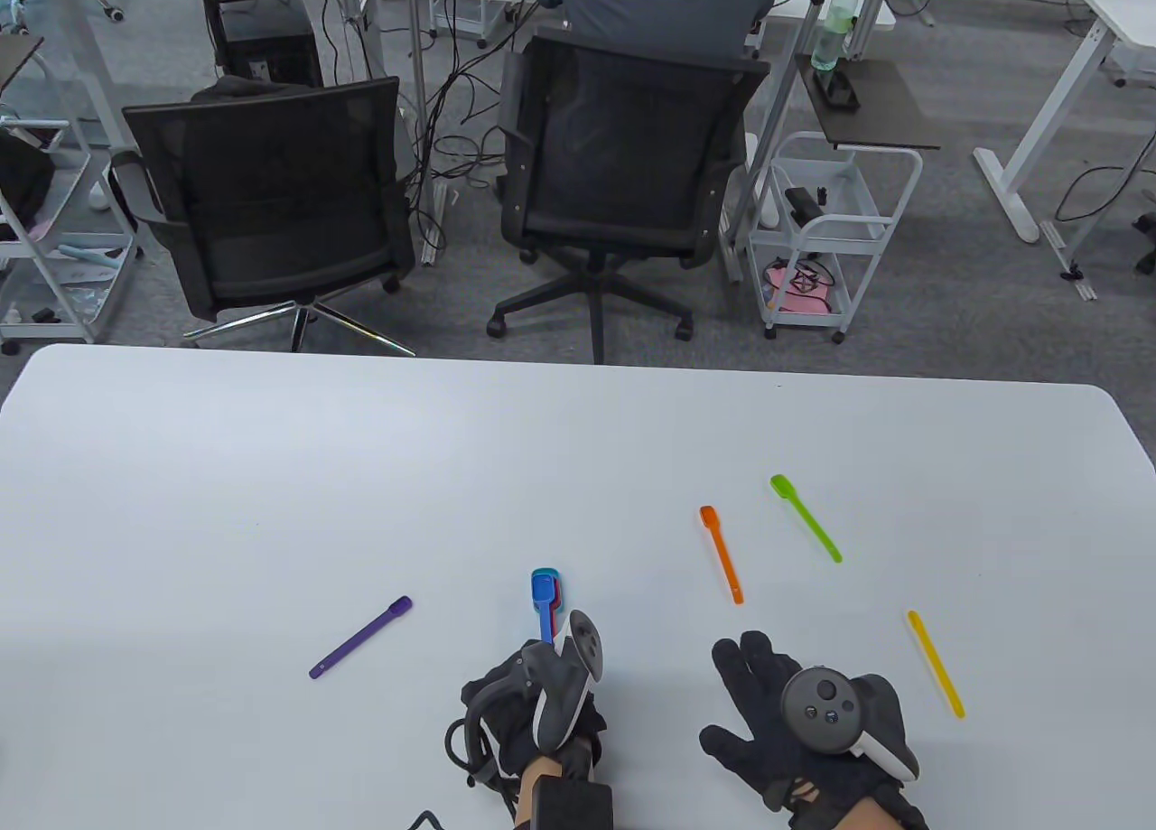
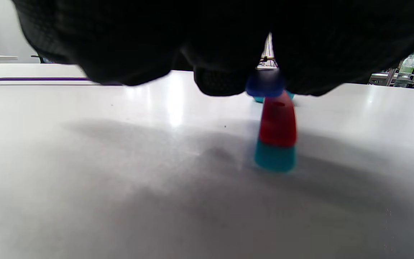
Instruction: Nest measuring spoons
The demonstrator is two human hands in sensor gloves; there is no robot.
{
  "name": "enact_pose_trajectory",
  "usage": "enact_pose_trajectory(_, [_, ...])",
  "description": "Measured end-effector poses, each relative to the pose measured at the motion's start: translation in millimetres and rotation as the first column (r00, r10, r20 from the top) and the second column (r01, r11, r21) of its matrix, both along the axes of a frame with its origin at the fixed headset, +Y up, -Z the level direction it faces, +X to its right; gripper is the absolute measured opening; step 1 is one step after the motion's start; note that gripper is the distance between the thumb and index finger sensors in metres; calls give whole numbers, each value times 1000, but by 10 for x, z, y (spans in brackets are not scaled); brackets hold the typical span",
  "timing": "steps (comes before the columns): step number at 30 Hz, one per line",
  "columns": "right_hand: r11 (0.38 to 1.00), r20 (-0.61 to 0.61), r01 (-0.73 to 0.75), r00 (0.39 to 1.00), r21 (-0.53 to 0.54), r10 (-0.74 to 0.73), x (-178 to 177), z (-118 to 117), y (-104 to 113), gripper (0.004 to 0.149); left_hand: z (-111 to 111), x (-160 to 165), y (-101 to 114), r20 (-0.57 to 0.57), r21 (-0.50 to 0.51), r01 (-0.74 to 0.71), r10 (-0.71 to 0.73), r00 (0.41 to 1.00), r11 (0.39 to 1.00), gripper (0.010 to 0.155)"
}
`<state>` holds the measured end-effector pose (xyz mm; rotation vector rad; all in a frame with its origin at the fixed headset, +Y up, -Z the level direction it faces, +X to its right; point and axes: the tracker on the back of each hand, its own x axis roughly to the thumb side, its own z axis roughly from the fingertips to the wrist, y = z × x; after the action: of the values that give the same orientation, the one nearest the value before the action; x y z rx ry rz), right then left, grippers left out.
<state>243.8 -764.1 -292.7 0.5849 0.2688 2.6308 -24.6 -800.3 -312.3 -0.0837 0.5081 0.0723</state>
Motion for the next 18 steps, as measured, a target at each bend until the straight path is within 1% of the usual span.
enact_pose_trajectory(18, [1000,0,6,1000,-2,-6,12,-1,8,94,28,27,52,6,1,9,-9,1000,1000,59])
